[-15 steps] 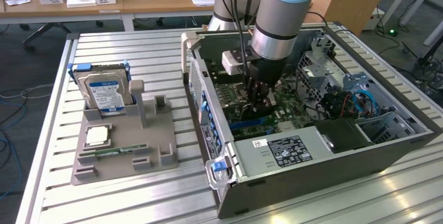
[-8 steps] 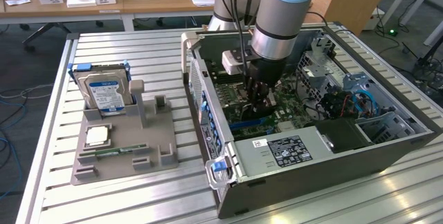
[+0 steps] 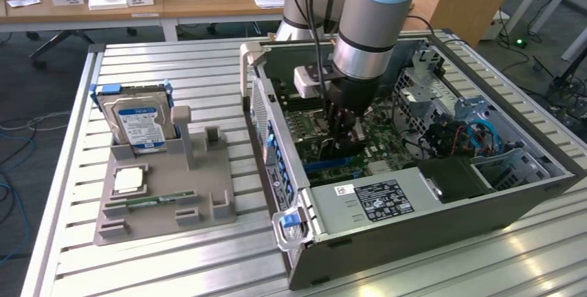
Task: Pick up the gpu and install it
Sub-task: 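Insert the gpu into the slot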
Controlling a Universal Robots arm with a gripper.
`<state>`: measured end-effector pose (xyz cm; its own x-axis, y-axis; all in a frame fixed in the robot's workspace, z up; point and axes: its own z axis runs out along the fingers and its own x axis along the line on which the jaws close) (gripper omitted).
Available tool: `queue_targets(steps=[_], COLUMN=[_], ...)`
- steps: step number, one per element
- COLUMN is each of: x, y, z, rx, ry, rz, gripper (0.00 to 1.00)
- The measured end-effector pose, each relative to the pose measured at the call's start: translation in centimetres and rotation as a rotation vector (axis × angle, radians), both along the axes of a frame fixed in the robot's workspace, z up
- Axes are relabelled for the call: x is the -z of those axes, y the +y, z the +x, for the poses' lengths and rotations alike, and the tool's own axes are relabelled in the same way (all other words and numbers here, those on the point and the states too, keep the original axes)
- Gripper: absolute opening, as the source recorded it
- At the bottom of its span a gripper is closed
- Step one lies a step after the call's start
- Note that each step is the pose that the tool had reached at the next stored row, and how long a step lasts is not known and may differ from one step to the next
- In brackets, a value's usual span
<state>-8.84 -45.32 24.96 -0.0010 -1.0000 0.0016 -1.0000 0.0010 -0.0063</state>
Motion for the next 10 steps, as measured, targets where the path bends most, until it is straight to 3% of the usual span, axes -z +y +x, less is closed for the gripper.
queue_targets(steps=[10], x=[0.13], y=[0.00], z=[0.00], rx=[0.012], ry=[-0.0002], rz=[-0.0001], gripper=[0.26])
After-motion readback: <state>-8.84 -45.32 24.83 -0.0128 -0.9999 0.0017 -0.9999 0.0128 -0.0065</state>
